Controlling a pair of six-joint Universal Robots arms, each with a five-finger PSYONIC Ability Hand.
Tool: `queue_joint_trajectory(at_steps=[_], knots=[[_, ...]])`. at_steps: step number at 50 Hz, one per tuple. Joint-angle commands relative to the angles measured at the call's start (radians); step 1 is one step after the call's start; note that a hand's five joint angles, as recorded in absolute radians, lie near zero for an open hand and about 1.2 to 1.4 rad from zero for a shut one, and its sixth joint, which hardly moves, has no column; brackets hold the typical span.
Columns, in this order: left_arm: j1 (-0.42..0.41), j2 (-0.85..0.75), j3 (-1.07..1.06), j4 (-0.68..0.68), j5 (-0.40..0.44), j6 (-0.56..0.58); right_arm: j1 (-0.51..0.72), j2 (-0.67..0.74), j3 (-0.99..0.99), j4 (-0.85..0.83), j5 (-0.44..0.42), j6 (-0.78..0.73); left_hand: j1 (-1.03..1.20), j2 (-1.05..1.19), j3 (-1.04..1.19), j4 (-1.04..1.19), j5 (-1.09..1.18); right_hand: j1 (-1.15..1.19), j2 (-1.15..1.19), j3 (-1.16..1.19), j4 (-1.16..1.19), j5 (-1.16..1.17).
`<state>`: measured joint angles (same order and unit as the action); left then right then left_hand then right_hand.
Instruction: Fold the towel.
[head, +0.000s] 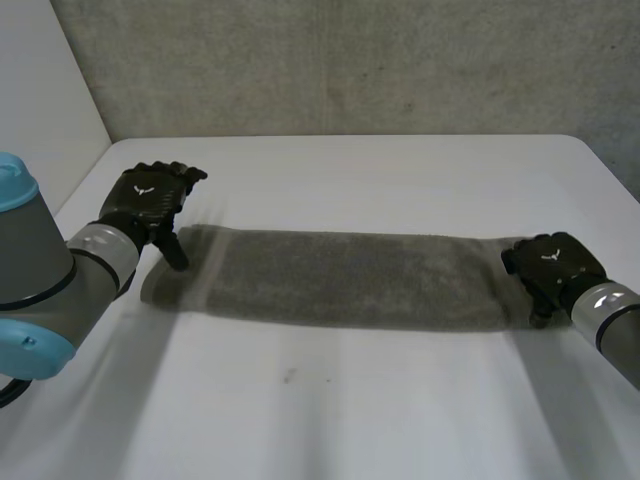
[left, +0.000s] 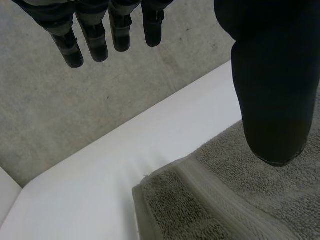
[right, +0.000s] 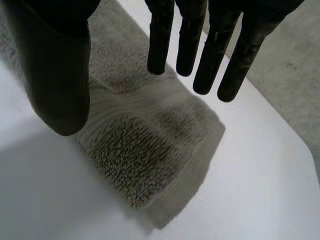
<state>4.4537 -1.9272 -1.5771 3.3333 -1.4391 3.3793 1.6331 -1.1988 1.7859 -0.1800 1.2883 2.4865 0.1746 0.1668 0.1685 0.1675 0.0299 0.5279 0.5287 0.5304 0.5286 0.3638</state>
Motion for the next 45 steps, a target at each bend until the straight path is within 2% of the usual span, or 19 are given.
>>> queue_joint_trajectory(at_steps=[1,4,11,12,13,20,25,29,31,33,34,36,37,38,39,41,42,44,45], knots=[[0.006,-0.006,-0.003,0.0,0.002,-0.04,-0.028,0.076,-0.013,-0.062,-0.007,-0.023,0.0,0.008,0.006,0.007,-0.03,0.079,0.079,0.077,0.079,0.069],[0.009,-0.004,-0.009,0.002,0.005,-0.049,-0.044,0.091,-0.014,-0.07,-0.009,-0.058,0.0,0.008,0.006,0.007,-0.03,0.243,0.242,0.241,0.243,0.233],[0.007,-0.004,-0.012,0.014,0.005,-0.049,-0.072,0.133,-0.037,-0.064,-0.004,-0.104,0.0,0.008,0.006,0.007,-0.03,0.385,0.384,0.383,0.384,0.375],[0.007,-0.004,-0.012,0.014,0.005,-0.049,-0.078,0.137,-0.042,-0.064,-0.001,-0.104,0.0,0.008,0.006,0.007,-0.03,0.833,0.832,0.83,0.832,0.822],[0.007,-0.004,-0.014,0.017,0.005,-0.049,-0.088,0.136,-0.048,-0.065,0.005,-0.103,0.0,0.008,0.006,0.007,-0.03,0.868,0.867,0.866,0.867,0.858],[0.007,-0.003,-0.018,0.017,0.003,-0.049,-0.157,0.11,-0.091,-0.072,0.089,-0.136,0.0,0.008,0.006,0.007,-0.03,0.868,0.868,0.866,0.868,0.858],[0.007,0.0,-0.027,0.017,0.003,-0.049,-0.24,0.102,-0.201,-0.053,0.144,-0.26,0.0,0.008,0.006,0.007,-0.03,0.868,0.868,0.866,0.868,0.858],[0.007,0.016,-0.03,0.015,0.003,-0.052,-0.226,0.099,-0.273,-0.026,0.166,-0.322,0.0,0.008,0.006,0.007,-0.03,0.868,0.868,0.866,0.868,0.858],[0.007,0.023,-0.03,0.015,0.002,-0.052,-0.19,0.096,-0.312,-0.007,0.184,-0.321,0.0,0.008,0.006,0.007,-0.03,0.868,0.868,0.866,0.868,0.858],[0.009,0.03,-0.03,0.015,0.002,-0.054,-0.022,0.079,-0.412,0.023,0.221,-0.284,0.0,0.008,0.006,0.007,-0.03,0.868,0.868,0.866,0.868,0.858],[0.01,0.036,-0.029,0.015,0.002,-0.054,-0.021,0.079,-0.413,0.024,0.221,-0.284,0.0,0.008,0.006,0.007,-0.03,0.868,0.868,0.866,0.868,0.858],[0.015,0.04,-0.029,0.015,0.002,-0.054,0.153,0.102,-0.515,0.034,0.232,-0.238,0.0,0.008,0.006,0.007,-0.03,0.868,0.868,0.866,0.868,0.858],[0.019,0.045,-0.027,0.015,0.0,-0.055,0.154,0.102,-0.516,0.034,0.232,-0.238,0.0,0.008,0.006,0.007,-0.03,0.868,0.868,0.866,0.868,0.858],[0.019,0.045,-0.027,0.015,0.0,-0.055,0.233,0.128,-0.555,0.034,0.235,-0.23,0.0,0.008,0.006,0.007,-0.03,0.868,0.868,0.866,0.868,0.858],[0.021,0.051,-0.027,0.015,0.0,-0.055,0.234,0.128,-0.556,0.034,0.235,-0.23,0.0,0.008,0.006,0.007,-0.03,0.868,0.868,0.866,0.868,0.858],[0.021,0.057,-0.026,0.015,0.0,-0.057,0.42,0.197,-0.637,0.034,0.226,-0.236,0.0,0.008,0.006,0.007,-0.03,0.868,0.868,0.866,0.868,0.858],[0.021,0.062,-0.024,0.017,-0.001,-0.057,0.421,0.197,-0.637,0.034,0.226,-0.236,0.0,0.008,0.006,0.007,-0.03,0.868,0.868,0.866,0.868,0.858],[0.021,0.065,-0.024,0.017,-0.001,-0.057,0.598,0.293,-0.727,0.037,0.224,-0.238,0.0,0.008,0.006,0.007,-0.03,0.868,0.868,0.866,0.868,0.858],[0.021,0.066,-0.024,0.017,-0.001,-0.058,0.599,0.294,-0.727,0.037,0.224,-0.238,0.0,0.008,0.006,0.007,-0.03,0.868,0.868,0.866,0.868,0.858]])
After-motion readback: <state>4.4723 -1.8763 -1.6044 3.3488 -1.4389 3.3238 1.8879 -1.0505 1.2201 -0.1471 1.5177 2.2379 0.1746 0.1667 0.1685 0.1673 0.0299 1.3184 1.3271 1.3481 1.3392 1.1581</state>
